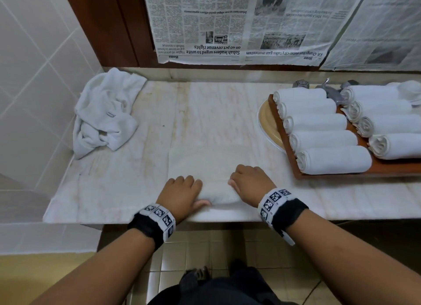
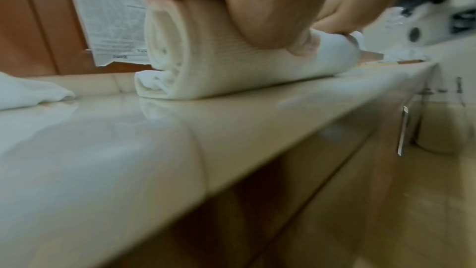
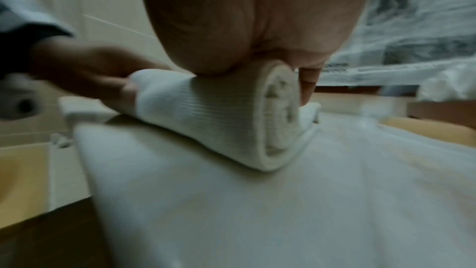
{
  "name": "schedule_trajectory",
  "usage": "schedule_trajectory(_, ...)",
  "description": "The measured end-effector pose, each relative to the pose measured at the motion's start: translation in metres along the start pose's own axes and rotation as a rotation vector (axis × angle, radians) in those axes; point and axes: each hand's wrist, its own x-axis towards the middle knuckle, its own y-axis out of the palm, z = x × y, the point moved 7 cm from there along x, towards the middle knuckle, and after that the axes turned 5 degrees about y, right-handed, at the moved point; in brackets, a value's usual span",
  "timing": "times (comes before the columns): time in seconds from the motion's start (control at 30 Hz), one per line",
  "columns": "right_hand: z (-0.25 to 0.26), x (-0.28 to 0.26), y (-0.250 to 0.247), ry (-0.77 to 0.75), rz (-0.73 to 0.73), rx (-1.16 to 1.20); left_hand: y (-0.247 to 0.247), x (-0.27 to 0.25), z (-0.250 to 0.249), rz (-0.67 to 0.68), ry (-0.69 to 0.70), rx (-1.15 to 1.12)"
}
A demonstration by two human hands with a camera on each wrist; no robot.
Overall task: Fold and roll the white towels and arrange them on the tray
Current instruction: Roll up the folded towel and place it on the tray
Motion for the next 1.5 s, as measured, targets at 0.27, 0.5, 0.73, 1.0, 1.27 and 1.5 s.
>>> schedule_trajectory(0.27,0.041,-0.036,0.025,0.085,-0.086,0.081,-0.004,0.016,0.02,0.162,-0.048,-0.342)
schedule_trajectory(0.5,0.04,-0.007,0.009,0.132,0.091,-0.027,-0.009,0.007,0.005,0.059,-0.01,-0.173)
schedule_trajectory(0.73,0.036,0.018,0.012,0.169,0.343,-0.021,0.001,-0.01,-0.016,-0.075,-0.029,0.041)
schedule_trajectory(1.0,0.015,-0.006,0.011,0.216,0.198,0.169,-0.004,0.019,0.015,0.159,0.043,-0.066)
schedule_trajectory(1.27,-0.004,-0.019,0.003,0.346,0.216,-0.063,0.005,0.03,0.022,0.325,0.028,-0.24)
schedule_trajectory(1.5,0.027,-0.014,0.008,0.237,0.059,-0.139,0.0,0.031,0.024,0.39,-0.033,-0.346)
